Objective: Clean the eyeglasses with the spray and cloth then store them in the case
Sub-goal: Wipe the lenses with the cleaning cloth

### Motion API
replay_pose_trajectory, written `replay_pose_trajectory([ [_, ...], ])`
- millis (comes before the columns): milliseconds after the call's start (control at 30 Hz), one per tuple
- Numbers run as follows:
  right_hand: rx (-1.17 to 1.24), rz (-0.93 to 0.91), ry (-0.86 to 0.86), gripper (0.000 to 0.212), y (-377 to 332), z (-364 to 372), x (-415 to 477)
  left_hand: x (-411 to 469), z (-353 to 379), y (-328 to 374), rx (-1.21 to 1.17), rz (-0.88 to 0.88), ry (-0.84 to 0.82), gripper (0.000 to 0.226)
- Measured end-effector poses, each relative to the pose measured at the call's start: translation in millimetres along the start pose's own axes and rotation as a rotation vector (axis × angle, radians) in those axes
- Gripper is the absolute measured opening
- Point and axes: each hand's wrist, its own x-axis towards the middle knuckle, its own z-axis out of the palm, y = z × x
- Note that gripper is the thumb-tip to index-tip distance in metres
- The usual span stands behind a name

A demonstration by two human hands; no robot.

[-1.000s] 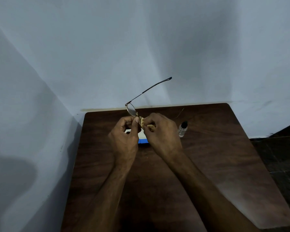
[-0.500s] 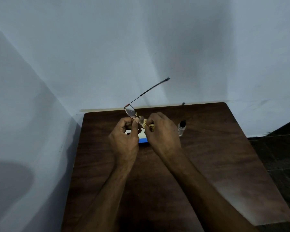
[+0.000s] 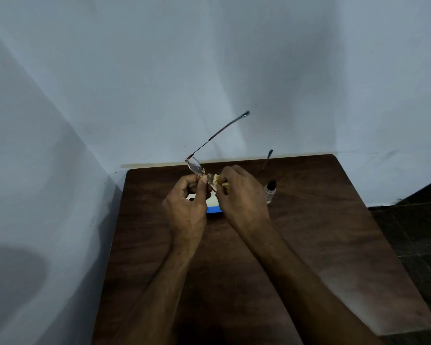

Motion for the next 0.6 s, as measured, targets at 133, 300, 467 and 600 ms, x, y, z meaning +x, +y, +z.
replay_pose_trajectory([
  [133, 0.193, 0.024, 0.021, 0.009, -1, 0, 0, -2, -1, 4, -0.036, -0.011, -0.006, 0.008],
  [300, 0.354, 0.154, -0.118, 0.007, 14, -3, -7, 5, -6, -13, -0.070, -0.164, -0.114, 0.005],
  [467, 0.383, 0.226, -0.106, 0.008, 20, -3, -8, 1, -4, -22, -0.179, -0.428, -0.177, 0.005],
  [600, 0.409, 0.234, -0.051, 0.009, 24, -10, -13, -2, -4, -27, -0.425, -0.776, -0.190, 0.010],
])
